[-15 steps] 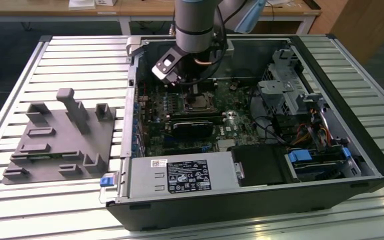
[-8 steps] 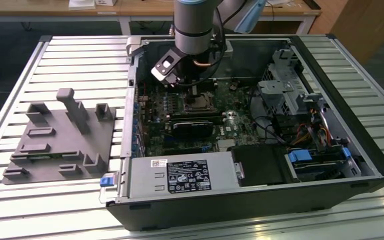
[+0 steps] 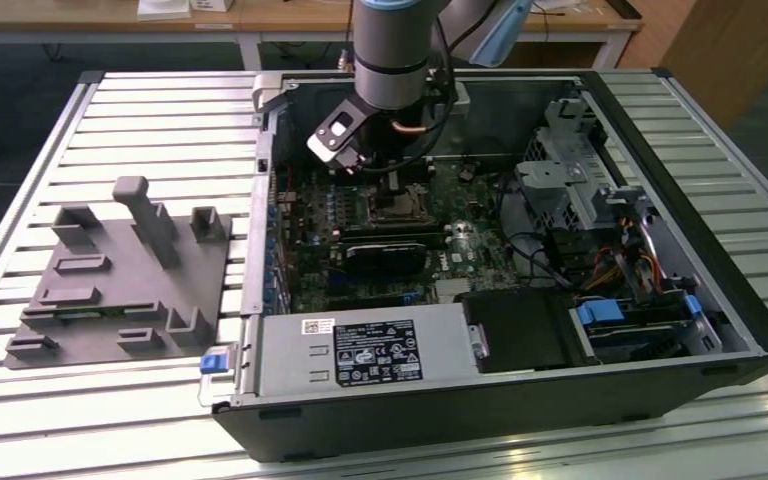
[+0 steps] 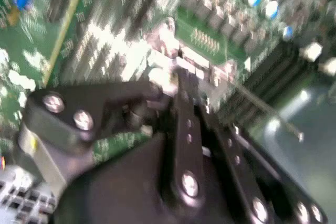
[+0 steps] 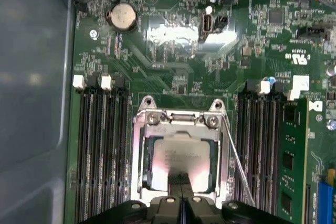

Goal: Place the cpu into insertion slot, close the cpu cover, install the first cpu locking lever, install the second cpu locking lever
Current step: 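Close the cpu cover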

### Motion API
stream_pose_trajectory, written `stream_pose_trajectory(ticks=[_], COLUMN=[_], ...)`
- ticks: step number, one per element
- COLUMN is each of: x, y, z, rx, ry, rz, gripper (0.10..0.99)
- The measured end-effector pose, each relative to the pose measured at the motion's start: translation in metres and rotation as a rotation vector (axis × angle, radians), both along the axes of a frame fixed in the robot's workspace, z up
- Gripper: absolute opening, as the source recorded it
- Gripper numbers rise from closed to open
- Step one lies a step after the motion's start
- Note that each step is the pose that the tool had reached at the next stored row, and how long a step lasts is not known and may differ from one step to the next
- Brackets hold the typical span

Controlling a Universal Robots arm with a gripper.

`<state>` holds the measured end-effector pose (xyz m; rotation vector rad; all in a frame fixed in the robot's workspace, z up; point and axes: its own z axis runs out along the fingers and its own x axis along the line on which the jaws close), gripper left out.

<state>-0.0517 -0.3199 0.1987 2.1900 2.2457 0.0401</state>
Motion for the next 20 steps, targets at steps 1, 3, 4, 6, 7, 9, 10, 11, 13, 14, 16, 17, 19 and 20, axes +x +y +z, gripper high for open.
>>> stream_pose_trajectory(ticks=[1, 3, 4, 6, 7, 9, 10, 11, 13, 14, 16, 17, 19, 20], x=[0.0003, 0.0006, 0.0005, 0.0004, 0.0004, 0.0007, 0.0014, 0.0023, 0.0046, 0.0060, 0.0087, 0.0100, 0.0118, 0.0124], y=[0.0001, 0.0005, 0.0004, 0.0003, 0.0003, 0.0003, 0.0002, 0.0003, 0.0003, 0.0003, 0.0002, 0.0002, 0.0002, 0.0002], z=[0.0000, 0.0018, 0.0043, 0.0103, 0.0116, 0.0115, 0.0116, 0.0116, 0.0116, 0.0116, 0.0116, 0.0116, 0.0116, 0.0116], rx=[0.000, 0.002, 0.001, 0.000, 0.000, 0.000, 0.000, 0.000, 0.000, 0.000, 0.000, 0.000, 0.000, 0.000], ry=[-0.0001, -0.0012, -0.0005, -0.0002, -0.0001, -0.0002, -0.0001, -0.0001, 0.0000, -0.0001, 0.0000, 0.0001, 0.0000, 0.0000], rz=[0.000, 0.000, 0.000, 0.000, 0.000, 0.000, 0.000, 0.000, 0.000, 0.000, 0.000, 0.000, 0.000, 0.000], gripper=[0.106, 0.106, 0.106, 0.106, 0.106, 0.106, 0.106, 0.106, 0.106, 0.106, 0.106, 0.106, 0.106, 0.106])
